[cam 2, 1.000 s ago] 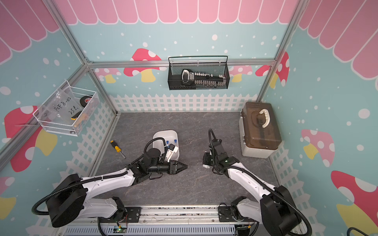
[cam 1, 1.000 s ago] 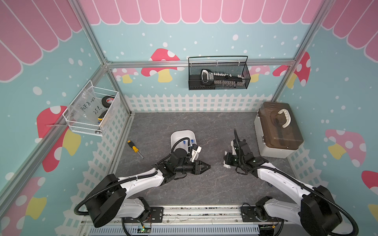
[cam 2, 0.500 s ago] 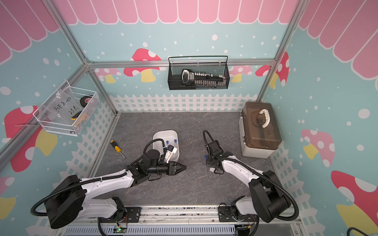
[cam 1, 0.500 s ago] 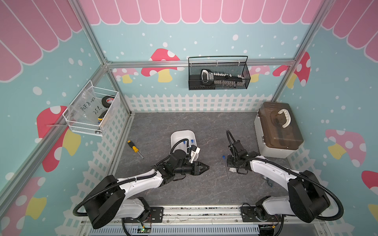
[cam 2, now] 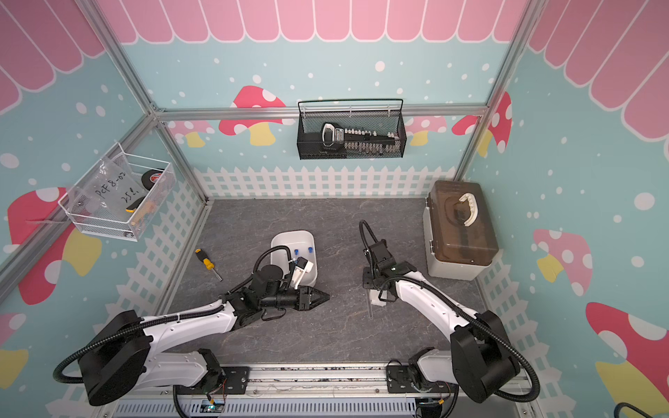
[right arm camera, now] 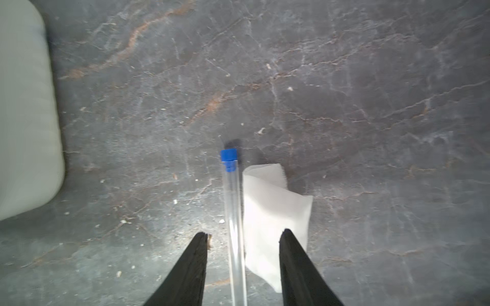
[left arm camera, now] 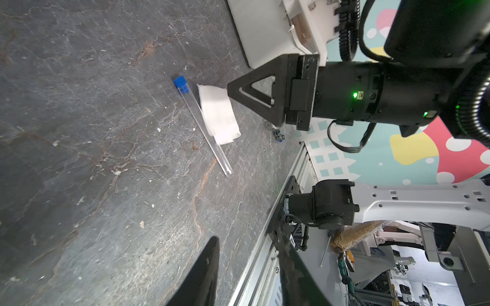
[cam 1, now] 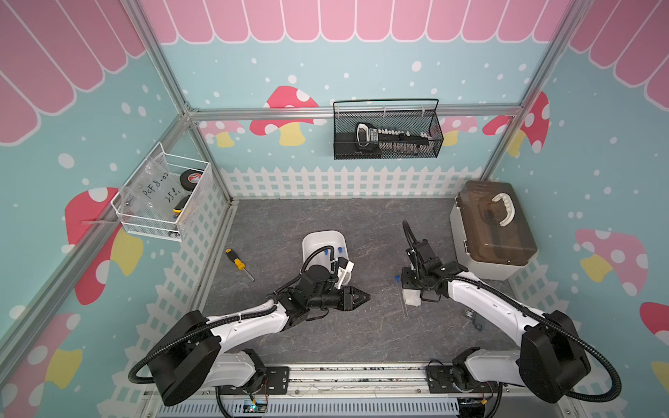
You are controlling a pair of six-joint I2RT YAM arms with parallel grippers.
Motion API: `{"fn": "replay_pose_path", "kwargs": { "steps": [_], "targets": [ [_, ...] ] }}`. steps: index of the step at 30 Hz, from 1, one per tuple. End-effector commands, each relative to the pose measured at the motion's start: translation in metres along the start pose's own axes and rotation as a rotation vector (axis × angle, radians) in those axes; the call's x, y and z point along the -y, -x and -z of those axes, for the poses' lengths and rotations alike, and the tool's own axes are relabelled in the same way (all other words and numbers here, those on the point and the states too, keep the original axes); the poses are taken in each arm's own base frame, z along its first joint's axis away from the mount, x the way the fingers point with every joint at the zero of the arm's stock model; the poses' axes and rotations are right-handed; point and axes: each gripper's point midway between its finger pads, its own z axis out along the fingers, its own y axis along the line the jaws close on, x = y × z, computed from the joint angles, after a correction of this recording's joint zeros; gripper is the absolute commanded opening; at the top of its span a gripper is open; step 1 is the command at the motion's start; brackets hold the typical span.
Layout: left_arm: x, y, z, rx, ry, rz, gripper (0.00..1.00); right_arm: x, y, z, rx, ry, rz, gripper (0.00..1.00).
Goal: Wipe the exteriors of test tubes
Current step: Place the cleaning item at the center of the board, then pick up the test tube at the center of the board.
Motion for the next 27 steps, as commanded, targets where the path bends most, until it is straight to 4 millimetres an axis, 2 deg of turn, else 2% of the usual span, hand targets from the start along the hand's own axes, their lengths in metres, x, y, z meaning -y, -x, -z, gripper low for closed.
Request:
{"fn": "replay_pose_path", "kwargs": {
  "steps": [1,5,10,18,23,27],
  "targets": [
    [-0.003,-0.003,-0.001,0.001,0.008,0.012,0.38,-0.015,-0.017,-0.012,-0.064,0.057,0.029,0.4],
    [-0.005,-0.005,-0.002,-0.007,0.011,0.015,0.38,-0.015,-0.032,-0.035,-0.115,0.049,0.038,0.37],
    [-0.007,-0.009,-0.002,-0.014,0.017,0.022,0.38,-0.006,-0.033,-0.05,-0.128,-0.019,0.055,0.32],
    [-0.007,-0.011,-0.001,-0.011,0.017,0.024,0.38,-0.001,-0.037,-0.066,-0.17,-0.068,0.084,0.28],
    [-0.008,-0.01,-0.001,-0.011,0.02,0.027,0.38,0.003,-0.041,-0.07,-0.183,-0.088,0.093,0.19],
    [-0.008,-0.012,-0.002,-0.012,0.015,0.023,0.38,-0.004,-0.036,-0.064,-0.159,-0.054,0.082,0.12]
  ]
}}
